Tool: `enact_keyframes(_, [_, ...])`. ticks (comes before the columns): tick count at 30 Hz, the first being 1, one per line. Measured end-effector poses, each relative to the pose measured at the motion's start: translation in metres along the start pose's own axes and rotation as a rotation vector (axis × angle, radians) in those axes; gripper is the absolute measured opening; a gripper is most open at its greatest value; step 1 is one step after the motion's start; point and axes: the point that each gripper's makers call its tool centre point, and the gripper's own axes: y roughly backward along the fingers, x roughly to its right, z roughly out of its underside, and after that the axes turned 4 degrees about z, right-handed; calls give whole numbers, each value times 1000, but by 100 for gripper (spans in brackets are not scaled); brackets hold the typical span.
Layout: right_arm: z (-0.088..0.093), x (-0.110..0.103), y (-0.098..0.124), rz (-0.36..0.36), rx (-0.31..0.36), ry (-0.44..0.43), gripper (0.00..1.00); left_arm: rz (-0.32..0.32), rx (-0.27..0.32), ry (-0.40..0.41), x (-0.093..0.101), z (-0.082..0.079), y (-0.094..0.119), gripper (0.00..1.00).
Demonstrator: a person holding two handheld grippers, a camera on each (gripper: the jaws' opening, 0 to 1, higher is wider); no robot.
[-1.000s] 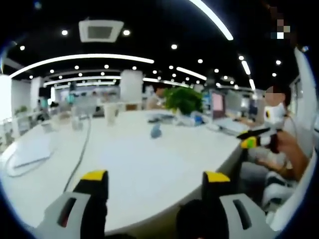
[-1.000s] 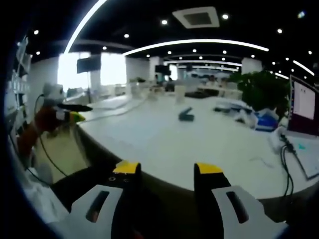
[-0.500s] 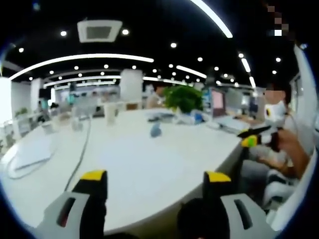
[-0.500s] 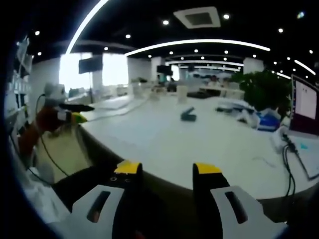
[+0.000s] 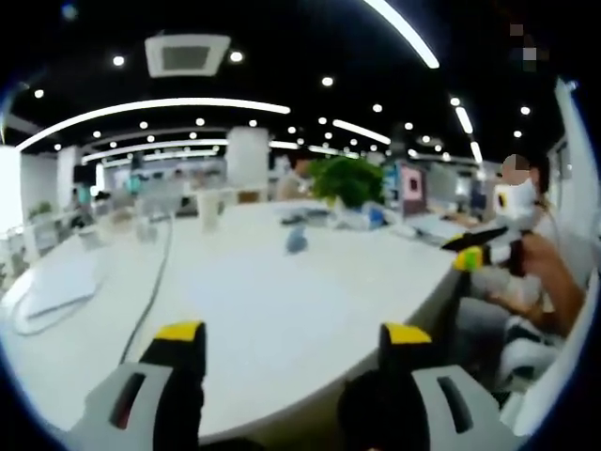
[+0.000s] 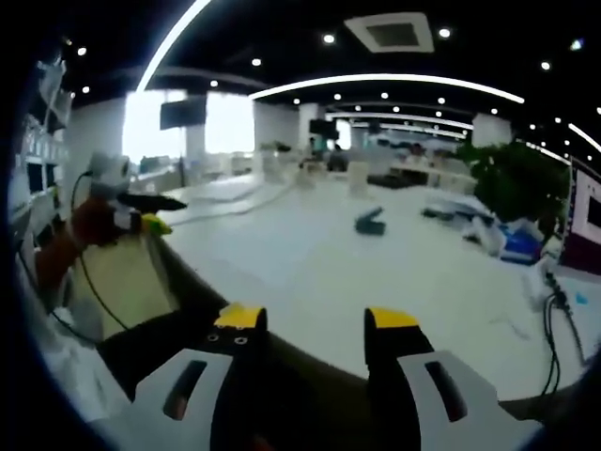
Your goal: Pick up the paper insert the paper into the punch align the paper edges press the punch to punch holes
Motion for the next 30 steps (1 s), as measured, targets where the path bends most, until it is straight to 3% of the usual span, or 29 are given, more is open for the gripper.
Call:
enact_keyframes(13, [-1, -11, -20, -26, -28, -15, 45, -8, -16, -18, -7, 3, -7, 73])
enact_keyframes(30, [5, -8, -28, -32, -49, -17, 44, -16, -35, -13, -5, 8, -17, 73])
